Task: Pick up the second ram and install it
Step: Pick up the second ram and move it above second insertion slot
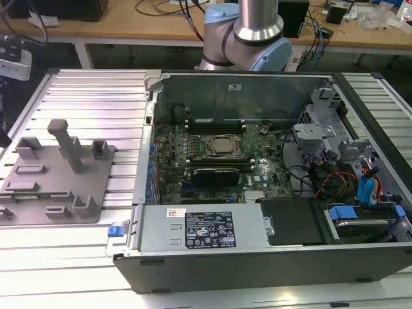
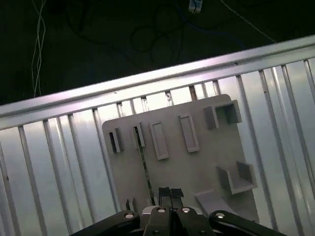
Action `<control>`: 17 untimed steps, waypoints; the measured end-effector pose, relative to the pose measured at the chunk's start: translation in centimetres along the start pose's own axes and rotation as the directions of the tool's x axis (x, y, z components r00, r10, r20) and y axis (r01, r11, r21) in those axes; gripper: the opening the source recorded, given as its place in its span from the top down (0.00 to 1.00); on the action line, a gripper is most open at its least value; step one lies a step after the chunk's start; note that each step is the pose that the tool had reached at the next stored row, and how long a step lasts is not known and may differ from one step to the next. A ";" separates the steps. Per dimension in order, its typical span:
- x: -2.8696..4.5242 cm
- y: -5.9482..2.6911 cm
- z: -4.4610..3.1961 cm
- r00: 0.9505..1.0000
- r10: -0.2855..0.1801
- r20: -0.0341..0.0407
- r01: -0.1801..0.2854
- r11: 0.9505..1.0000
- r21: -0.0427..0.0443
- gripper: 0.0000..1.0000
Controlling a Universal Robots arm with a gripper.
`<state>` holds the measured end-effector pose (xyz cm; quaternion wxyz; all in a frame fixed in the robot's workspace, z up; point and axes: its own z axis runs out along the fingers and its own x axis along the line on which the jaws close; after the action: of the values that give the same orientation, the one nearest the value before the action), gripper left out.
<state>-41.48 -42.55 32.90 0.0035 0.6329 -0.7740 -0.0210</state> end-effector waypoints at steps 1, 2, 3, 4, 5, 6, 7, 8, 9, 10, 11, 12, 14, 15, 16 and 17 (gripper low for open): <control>0.00 0.00 0.08 0.999 -0.053 -0.002 0.053 0.999 -0.001 0.92; 0.00 0.00 0.13 0.997 -0.080 -0.003 0.080 0.997 -0.002 0.92; 0.00 0.00 0.18 0.994 -0.109 -0.005 0.109 0.994 -0.002 0.92; 0.00 0.00 0.20 0.993 -0.114 -0.007 0.114 0.993 -0.002 0.92; 0.01 0.00 0.21 0.993 -0.114 -0.007 0.114 0.993 -0.003 0.92; 0.01 -0.01 0.35 0.993 -0.114 -0.007 0.114 0.993 -0.002 0.92; 0.02 -0.02 0.60 0.994 -0.114 -0.007 0.114 0.994 -0.002 0.92; 0.02 -0.03 0.76 0.994 -0.113 -0.007 0.113 0.994 -0.002 0.92; 0.03 -0.03 0.88 0.994 -0.111 -0.007 0.111 0.994 -0.002 0.92; 0.03 -0.03 0.98 0.994 -0.108 -0.007 0.108 0.994 -0.002 0.92; 0.03 -0.04 1.13 0.995 -0.104 -0.007 0.104 0.995 -0.002 0.92; 0.04 -0.05 1.35 0.995 -0.104 -0.007 0.104 0.995 -0.002 0.92; 0.07 -0.06 1.56 0.995 -0.104 -0.007 0.104 0.995 -0.002 0.92; 0.09 -0.07 1.65 0.995 -0.104 -0.007 0.104 0.995 -0.002 0.92; 0.11 -0.07 1.72 0.995 -0.104 -0.007 0.104 0.995 -0.002 0.92; 0.21 -0.11 1.95 0.995 -0.104 -0.007 0.104 0.995 -0.002 0.92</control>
<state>-41.48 -42.72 30.95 0.0056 0.6724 -0.7399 -0.0197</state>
